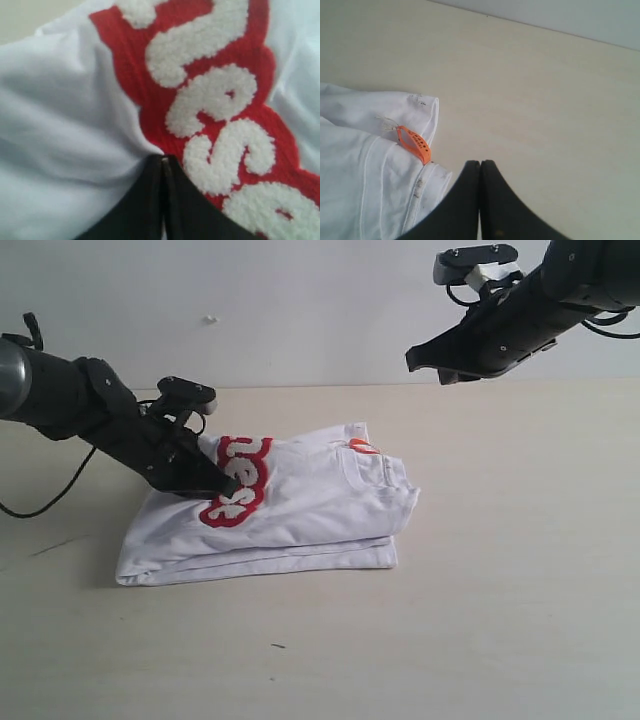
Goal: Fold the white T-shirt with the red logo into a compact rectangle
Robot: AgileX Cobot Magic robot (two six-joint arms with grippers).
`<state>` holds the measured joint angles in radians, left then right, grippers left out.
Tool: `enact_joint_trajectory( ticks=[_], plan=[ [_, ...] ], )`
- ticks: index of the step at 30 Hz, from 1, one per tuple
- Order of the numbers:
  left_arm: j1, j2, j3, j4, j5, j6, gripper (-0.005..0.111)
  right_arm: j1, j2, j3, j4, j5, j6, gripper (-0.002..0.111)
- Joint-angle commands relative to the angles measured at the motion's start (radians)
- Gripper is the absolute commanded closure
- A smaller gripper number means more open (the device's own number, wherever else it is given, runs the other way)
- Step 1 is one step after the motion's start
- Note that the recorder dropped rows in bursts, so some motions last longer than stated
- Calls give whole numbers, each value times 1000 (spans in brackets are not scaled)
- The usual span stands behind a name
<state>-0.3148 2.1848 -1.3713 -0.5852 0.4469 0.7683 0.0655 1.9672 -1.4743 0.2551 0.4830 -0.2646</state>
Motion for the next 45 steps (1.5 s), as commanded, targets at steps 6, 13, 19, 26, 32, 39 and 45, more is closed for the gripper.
enact_joint_trajectory(
  ticks=[6,13,19,26,32,39,45],
  plan=[
    [-81,27,17,-2,168,107,107,-2,-15,4,5,18,-4,108],
    [-89,13,17,-15,203,143,107,-2,-65,4,5,14,-1,108],
    [-89,-35,17,-19,144,143,107,6,-65,4,37,64,-15,108],
    [-82,-99,19,-24,135,141,107,92,76,4,201,68,-215,108],
    [-47,-148,19,-24,62,62,107,109,110,17,199,156,-232,108],
    [49,-123,30,-30,36,35,107,116,-40,217,203,118,-232,108],
    [54,-67,30,-39,54,22,107,121,10,269,184,29,-220,108]
  ],
)
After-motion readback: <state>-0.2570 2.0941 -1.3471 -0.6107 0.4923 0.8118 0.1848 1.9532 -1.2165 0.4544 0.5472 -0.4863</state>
